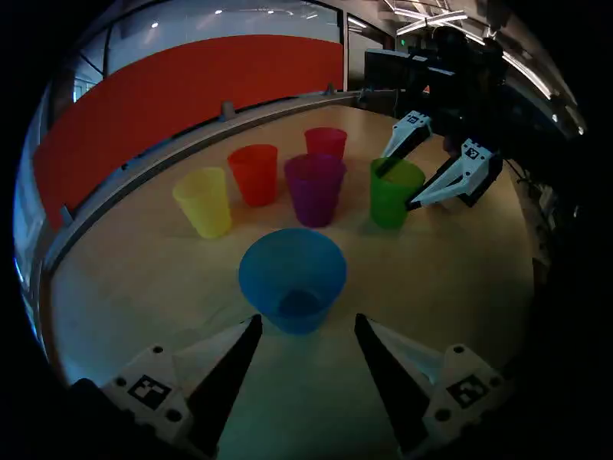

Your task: Pour water

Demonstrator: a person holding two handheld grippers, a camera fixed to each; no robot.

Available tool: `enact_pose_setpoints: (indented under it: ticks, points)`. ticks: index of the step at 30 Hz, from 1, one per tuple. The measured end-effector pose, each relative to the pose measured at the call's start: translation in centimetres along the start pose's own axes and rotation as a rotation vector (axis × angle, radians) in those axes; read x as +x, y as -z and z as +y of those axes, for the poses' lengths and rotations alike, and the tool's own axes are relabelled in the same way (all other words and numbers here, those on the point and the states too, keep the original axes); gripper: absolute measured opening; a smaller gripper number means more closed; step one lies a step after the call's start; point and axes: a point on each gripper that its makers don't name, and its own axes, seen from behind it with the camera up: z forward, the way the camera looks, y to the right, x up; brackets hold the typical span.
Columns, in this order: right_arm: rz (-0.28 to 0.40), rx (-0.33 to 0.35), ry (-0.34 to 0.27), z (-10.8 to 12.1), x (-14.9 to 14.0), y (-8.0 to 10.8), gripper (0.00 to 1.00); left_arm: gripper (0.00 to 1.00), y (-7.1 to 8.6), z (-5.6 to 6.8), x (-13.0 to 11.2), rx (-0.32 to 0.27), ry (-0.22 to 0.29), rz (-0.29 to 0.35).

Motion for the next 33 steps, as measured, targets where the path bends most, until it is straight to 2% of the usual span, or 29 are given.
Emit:
enact_pose_setpoints:
  ticks: [4, 9, 15, 27, 33]
  points:
    - [0.002, -0.006, -0.007, 0.1, -0.1, 0.0, 0.93, 0.9, 0.0, 0.0, 0.0, 0.001, 0.005, 0.001]
    - [0.001, -0.016, -0.013, 0.2, -0.1, 0.1, 1.0, 0.9, 0.0, -0.1, -0.2, 0.006, 0.008, -0.003]
    - [0.006, -0.028, -0.03, 0.2, -0.1, 0.7, 1.0, 0.9, 0.2, -0.3, -0.3, 0.013, 0.014, 0.001]
    - [0.017, -0.064, -0.04, -0.2, -1.1, 3.3, 1.0, 0.9, 1.4, -0.4, -1.0, 0.045, 0.056, 0.023]
    - [0.04, -0.101, -0.06, -0.2, -1.5, 4.9, 1.0, 0.9, 2.7, -1.1, -0.9, 0.091, 0.077, 0.047]
